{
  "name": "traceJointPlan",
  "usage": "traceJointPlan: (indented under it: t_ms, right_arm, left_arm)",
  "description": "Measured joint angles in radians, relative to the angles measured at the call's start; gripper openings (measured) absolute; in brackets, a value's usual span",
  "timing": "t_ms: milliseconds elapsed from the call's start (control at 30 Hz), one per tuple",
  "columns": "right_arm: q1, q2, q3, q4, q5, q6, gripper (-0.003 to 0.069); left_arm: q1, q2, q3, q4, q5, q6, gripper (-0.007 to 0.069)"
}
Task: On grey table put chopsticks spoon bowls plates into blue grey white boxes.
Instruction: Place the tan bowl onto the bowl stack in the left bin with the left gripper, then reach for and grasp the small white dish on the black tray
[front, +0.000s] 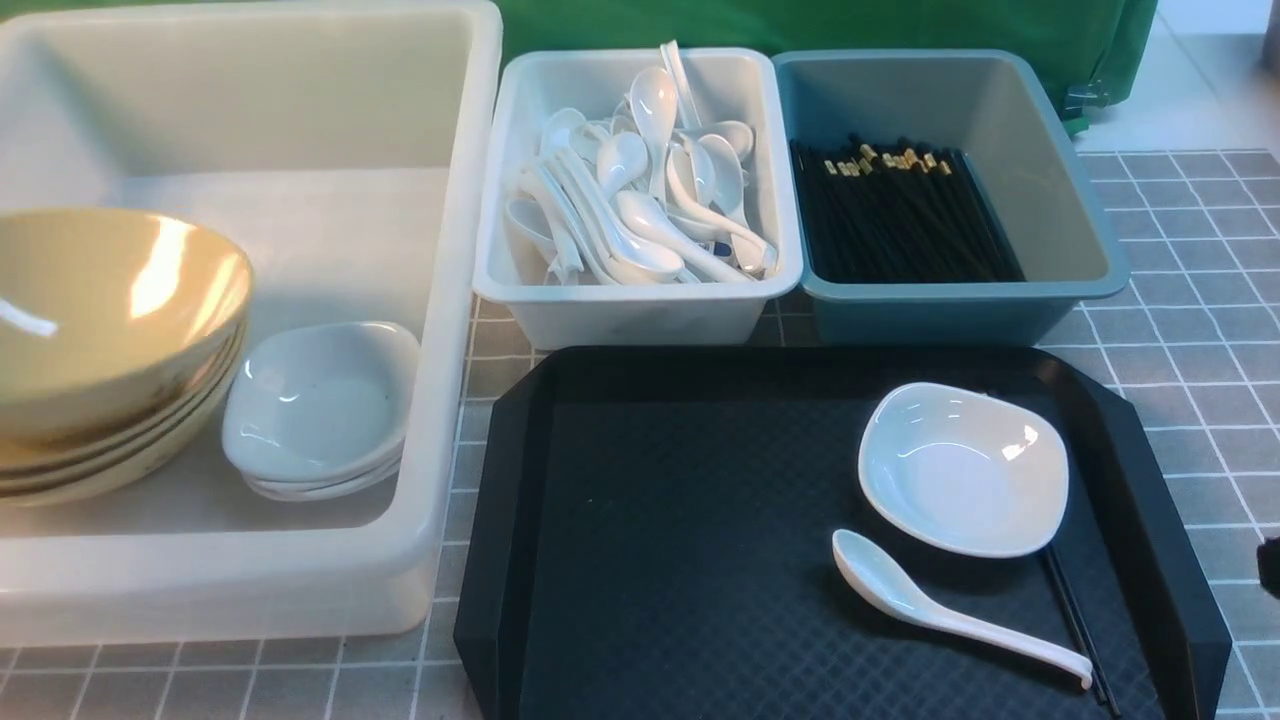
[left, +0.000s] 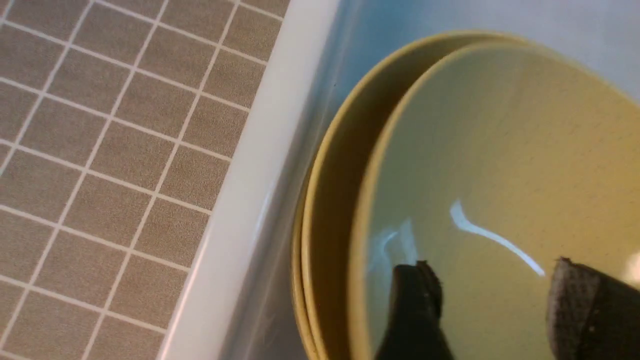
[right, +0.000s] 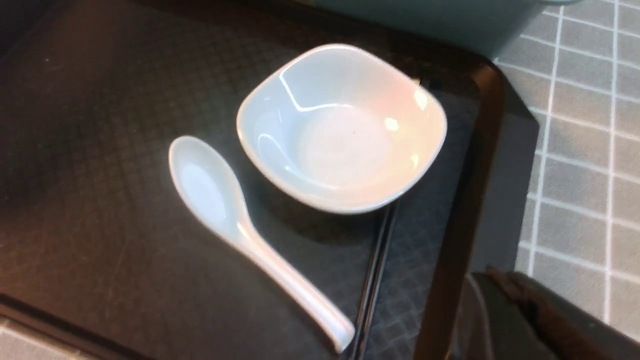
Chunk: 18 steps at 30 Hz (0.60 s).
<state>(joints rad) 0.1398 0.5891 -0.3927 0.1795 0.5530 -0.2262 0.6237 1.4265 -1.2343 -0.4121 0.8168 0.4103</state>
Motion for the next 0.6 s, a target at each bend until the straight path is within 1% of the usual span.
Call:
traceJointPlan:
  t_ms: [67, 100, 133, 200, 267, 333, 367, 400, 433, 467, 500, 567, 600]
  right_arm:
    - [0.007, 0.0, 0.017, 0.026, 0.0, 0.0, 0.005]
    - [0.014, 0.001, 0.021, 0.037, 0.0, -0.003, 0.0058]
    - [0.021, 0.005, 0.022, 0.044, 0.003, -0.004, 0.0065]
    - [0.04, 0.027, 0.022, 0.058, 0.005, -0.004, 0.0091]
    - [0.052, 0.069, 0.014, 0.082, 0.015, -0.004, 0.0131]
    - [0.056, 0.149, -0.014, 0.116, 0.052, -0.003, 0.0198]
    - [0.059, 0.189, -0.032, 0.133, 0.064, -0.003, 0.023]
    - [0.06, 0.256, -0.07, 0.149, 0.072, -0.003, 0.0281]
    - [0.06, 0.267, -0.075, 0.151, 0.073, -0.003, 0.029]
    - [0.06, 0.36, -0.117, 0.163, 0.063, -0.003, 0.0356]
    - [0.06, 0.42, -0.146, 0.166, 0.044, -0.003, 0.0393]
    - [0.06, 0.529, -0.211, 0.168, 0.004, 0.0, 0.0448]
    - [0.06, 0.59, -0.239, 0.169, -0.017, 0.002, 0.0465]
  left_arm:
    - [0.0, -0.049, -0.015, 0.035, 0.002, -0.066, 0.0502]
    - [0.0, -0.076, -0.022, 0.044, 0.003, -0.1, 0.0547]
    - [0.0, -0.099, -0.027, 0.046, 0.003, -0.126, 0.0576]
    - [-0.004, -0.161, -0.029, 0.023, 0.012, -0.166, 0.0612]
    - [-0.033, -0.221, -0.029, -0.023, 0.033, -0.166, 0.0595]
    - [-0.082, -0.27, -0.029, -0.066, 0.049, -0.125, 0.0536]
    - [-0.121, -0.303, -0.029, -0.094, 0.057, -0.096, 0.0479]
    - [-0.182, -0.353, -0.029, -0.126, 0.063, -0.064, 0.0379]
    - [-0.191, -0.353, -0.028, -0.126, 0.063, -0.059, 0.0379]
    - [-0.253, -0.408, -0.021, -0.151, 0.063, -0.033, 0.0246]
    - [-0.296, -0.451, -0.01, -0.159, 0.062, -0.021, 0.0162]
    - [-0.367, -0.543, 0.027, -0.161, 0.058, -0.008, 0.0057]
    - [-0.401, -0.591, 0.056, -0.161, 0.054, -0.003, 0.0028]
